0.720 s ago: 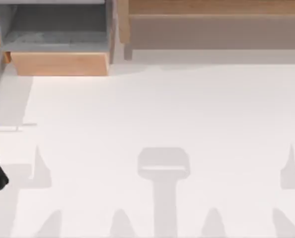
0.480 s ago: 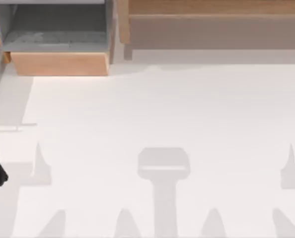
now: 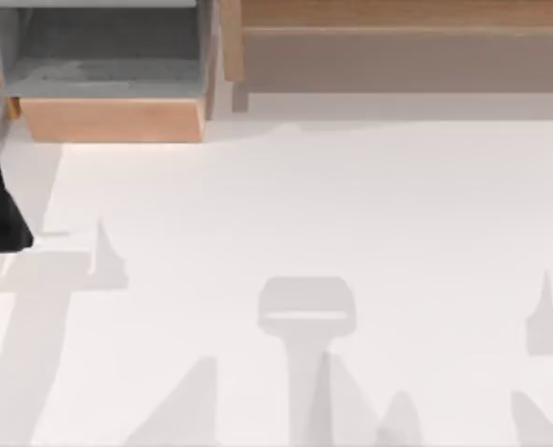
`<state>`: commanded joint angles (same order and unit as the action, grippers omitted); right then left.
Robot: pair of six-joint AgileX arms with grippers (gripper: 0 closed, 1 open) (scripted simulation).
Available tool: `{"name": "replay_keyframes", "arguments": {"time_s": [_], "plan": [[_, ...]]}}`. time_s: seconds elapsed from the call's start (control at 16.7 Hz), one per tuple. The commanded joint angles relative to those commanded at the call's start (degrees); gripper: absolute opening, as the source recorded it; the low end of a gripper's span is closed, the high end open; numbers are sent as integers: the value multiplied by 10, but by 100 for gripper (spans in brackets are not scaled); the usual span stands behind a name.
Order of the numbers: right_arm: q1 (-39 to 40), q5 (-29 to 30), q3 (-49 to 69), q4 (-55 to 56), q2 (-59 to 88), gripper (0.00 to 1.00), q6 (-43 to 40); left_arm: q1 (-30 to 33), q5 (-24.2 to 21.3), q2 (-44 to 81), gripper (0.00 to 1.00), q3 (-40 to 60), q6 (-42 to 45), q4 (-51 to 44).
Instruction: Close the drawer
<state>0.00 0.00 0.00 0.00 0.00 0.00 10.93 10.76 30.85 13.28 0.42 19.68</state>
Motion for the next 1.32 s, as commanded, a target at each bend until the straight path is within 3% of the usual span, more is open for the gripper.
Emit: {"name": "replay_keyframes", "arguments": {"time_s": [0.42, 0.72, 1.08, 1.32], "plan": [[0, 0, 0, 0, 0, 100, 0, 94, 90, 293, 100, 110, 3, 165], [0, 0, 0, 0, 0, 100, 0, 116, 112, 359, 100, 137, 5, 204], [0, 0, 0, 0, 0, 100, 0, 96, 97, 364, 100, 135, 21, 219], [0, 0, 0, 0, 0, 100, 0, -9, 9, 396, 100, 138, 122, 315]]}}
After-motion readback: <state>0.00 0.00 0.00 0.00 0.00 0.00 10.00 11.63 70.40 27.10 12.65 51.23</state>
